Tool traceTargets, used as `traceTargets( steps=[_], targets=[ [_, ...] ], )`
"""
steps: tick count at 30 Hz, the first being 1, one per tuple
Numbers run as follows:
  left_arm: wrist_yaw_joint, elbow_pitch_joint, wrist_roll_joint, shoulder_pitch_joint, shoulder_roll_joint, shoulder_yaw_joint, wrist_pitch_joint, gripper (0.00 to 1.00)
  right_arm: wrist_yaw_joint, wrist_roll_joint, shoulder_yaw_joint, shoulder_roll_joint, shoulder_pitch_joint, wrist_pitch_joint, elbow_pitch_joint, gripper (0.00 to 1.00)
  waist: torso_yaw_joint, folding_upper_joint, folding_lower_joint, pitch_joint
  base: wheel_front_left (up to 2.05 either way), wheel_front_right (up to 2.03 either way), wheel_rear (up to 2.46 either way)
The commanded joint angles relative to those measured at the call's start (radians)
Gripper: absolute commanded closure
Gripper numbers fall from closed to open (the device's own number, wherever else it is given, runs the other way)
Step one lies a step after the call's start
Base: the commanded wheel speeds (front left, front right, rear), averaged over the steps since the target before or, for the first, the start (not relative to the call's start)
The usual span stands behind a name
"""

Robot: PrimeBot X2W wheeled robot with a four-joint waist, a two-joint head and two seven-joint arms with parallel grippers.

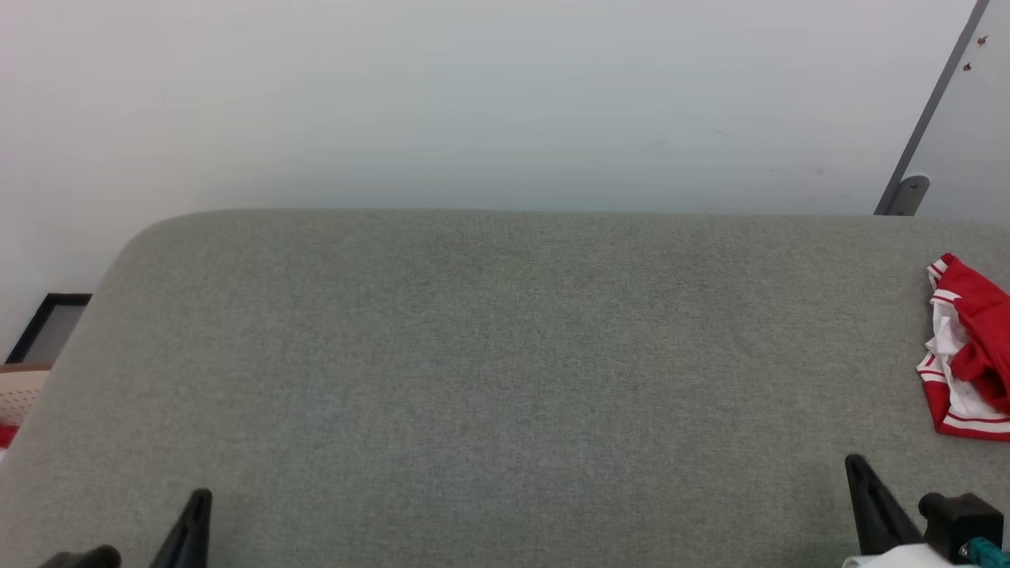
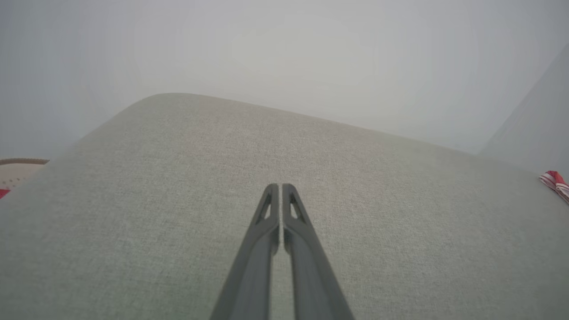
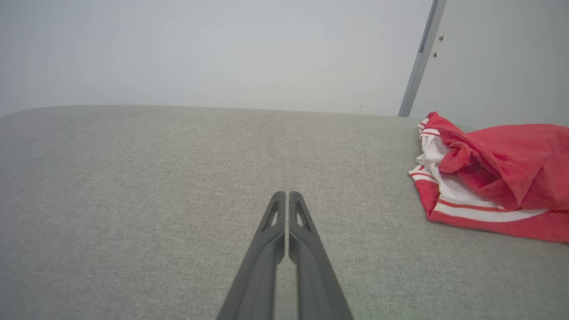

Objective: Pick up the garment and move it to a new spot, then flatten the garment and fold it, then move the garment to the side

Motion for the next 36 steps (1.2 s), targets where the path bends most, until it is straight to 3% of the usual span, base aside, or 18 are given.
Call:
traceTargets(
  steps=[1,20,36],
  targets=[
    [0.0,-0.004,-0.019,-0.006,-0.003,0.005,0.007,1.0,0.0,0.026,-0.007,0.001,-0.009,0.011,-0.002,1.0,0.0,0.0,0.0,0.001,0.0,0.0,0.0],
    [-0.001,-0.002,-0.256,-0.061,-0.094,0.048,0.098,1.0,0.0,0.38,-0.03,0.03,-0.023,0.098,-0.044,1.0,0.002,0.0,0.0,0.008,0.0,0.0,0.0],
    [-0.002,0.0,-0.41,-0.097,-0.154,0.075,0.157,1.0,0.0,0.608,-0.044,0.048,-0.034,0.155,-0.068,1.0,0.004,0.0,0.0,0.014,0.0,0.0,0.0]
  ],
)
